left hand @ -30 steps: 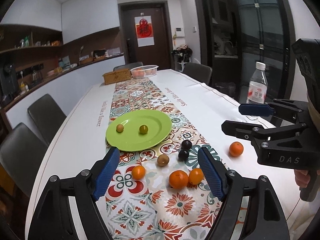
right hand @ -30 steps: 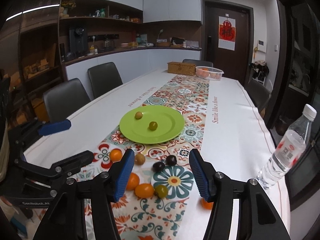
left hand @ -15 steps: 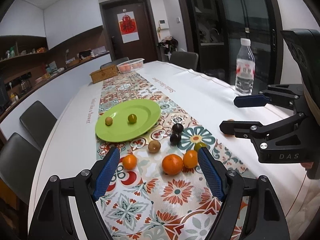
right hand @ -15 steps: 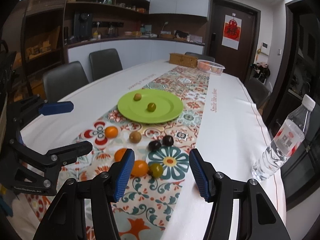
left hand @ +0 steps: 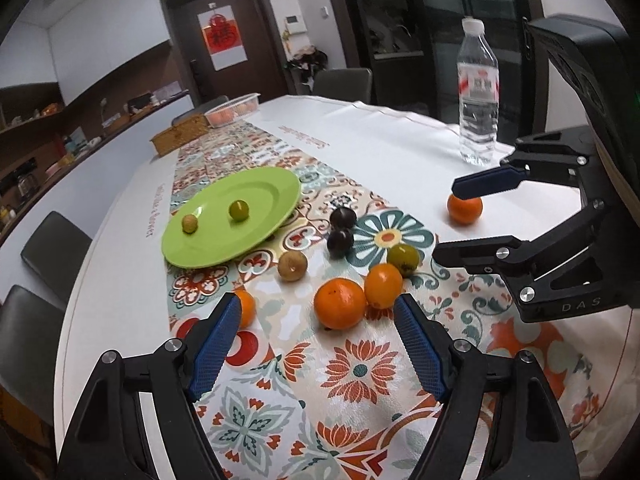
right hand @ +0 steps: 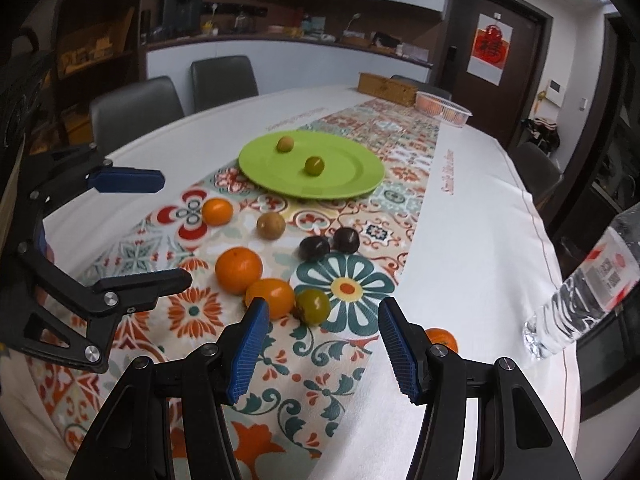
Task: Organize fruits
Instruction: 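Withdraw both open grippers from the plate back toward the remaining fruits, then grasp the large mandarin with the left gripper while the right gripper grasps another green tomato, then carry the mandarin and green tomato onto the green plate and open both grippers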
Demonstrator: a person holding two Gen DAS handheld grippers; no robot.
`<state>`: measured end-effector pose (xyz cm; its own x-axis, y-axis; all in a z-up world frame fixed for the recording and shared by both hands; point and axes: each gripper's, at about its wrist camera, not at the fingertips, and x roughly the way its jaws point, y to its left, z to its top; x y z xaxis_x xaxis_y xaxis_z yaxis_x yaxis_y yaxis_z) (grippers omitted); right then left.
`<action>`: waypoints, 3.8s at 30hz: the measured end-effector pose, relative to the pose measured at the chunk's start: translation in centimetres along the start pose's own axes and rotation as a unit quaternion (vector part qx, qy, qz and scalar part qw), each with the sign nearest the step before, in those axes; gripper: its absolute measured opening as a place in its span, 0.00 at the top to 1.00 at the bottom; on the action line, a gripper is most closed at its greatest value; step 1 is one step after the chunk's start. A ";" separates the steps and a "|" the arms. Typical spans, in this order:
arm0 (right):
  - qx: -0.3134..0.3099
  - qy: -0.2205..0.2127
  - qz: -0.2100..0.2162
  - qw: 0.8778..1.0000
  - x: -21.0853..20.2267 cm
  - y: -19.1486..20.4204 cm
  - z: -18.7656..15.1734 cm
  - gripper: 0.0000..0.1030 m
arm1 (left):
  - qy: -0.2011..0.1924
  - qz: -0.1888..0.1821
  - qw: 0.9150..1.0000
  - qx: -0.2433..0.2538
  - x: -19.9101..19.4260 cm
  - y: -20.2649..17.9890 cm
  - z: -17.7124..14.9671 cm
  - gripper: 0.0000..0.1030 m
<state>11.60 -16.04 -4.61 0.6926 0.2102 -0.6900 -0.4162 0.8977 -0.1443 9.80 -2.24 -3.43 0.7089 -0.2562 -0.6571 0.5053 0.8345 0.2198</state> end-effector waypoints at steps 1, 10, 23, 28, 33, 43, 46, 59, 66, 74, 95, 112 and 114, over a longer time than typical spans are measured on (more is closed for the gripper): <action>-0.002 0.003 0.002 1.000 0.3 0.0 0.0 0.44 | 0.002 -0.004 1.000 0.002 0.2 0.0 -0.1 0.27; -0.009 0.030 0.014 0.999 2.7 0.0 -0.3 0.44 | 0.026 -0.041 0.999 0.015 2.9 0.4 -0.4 0.41; -0.030 0.056 0.023 0.998 4.9 0.5 -0.5 0.51 | 0.046 -0.069 0.995 0.064 5.0 0.0 -1.0 0.51; -0.034 0.064 0.026 0.997 5.5 0.6 -0.5 0.55 | 0.048 -0.076 0.993 0.079 5.7 0.0 -0.8 0.53; -0.033 0.069 0.029 0.997 5.9 0.5 -0.6 0.58 | 0.049 -0.082 0.991 0.089 6.1 -0.2 -0.8 0.53; -0.025 0.072 0.038 0.996 6.8 0.1 -0.5 0.65 | 0.051 -0.085 0.992 0.075 6.6 -0.1 -0.5 0.61; -0.019 0.072 0.049 0.996 7.0 0.0 -0.4 0.73 | 0.052 -0.080 0.993 0.064 6.5 -0.1 -0.6 0.62; 0.004 0.049 0.053 0.997 5.2 -0.2 0.0 0.73 | 0.050 -0.061 0.997 -0.022 5.1 0.5 -0.3 0.62; 0.012 0.023 0.055 0.998 3.4 -0.1 0.8 0.73 | 0.029 -0.040 0.997 -0.060 3.0 1.1 0.4 0.62; 0.021 -0.010 0.054 0.998 1.5 0.0 2.0 0.73 | 0.001 -0.012 0.995 -0.103 0.9 2.2 1.7 0.62; 0.091 -0.076 0.062 0.991 1.2 -2.0 7.9 0.73 | -0.036 0.029 0.988 -0.146 -0.4 6.3 5.9 0.62; 0.086 -0.058 0.055 0.993 6.1 -3.2 14.4 0.73 | -0.014 0.036 0.985 -0.168 3.5 11.9 9.0 0.62; 0.086 -0.047 0.056 0.994 7.0 -3.3 14.9 0.73 | -0.005 0.031 0.984 -0.175 4.4 12.7 9.1 0.62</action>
<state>26.62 -11.79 1.60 0.7027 0.3402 -0.6249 -0.3921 0.9180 0.0588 23.77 2.78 3.01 0.7386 -0.2027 -0.6430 0.2611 0.9653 -0.0044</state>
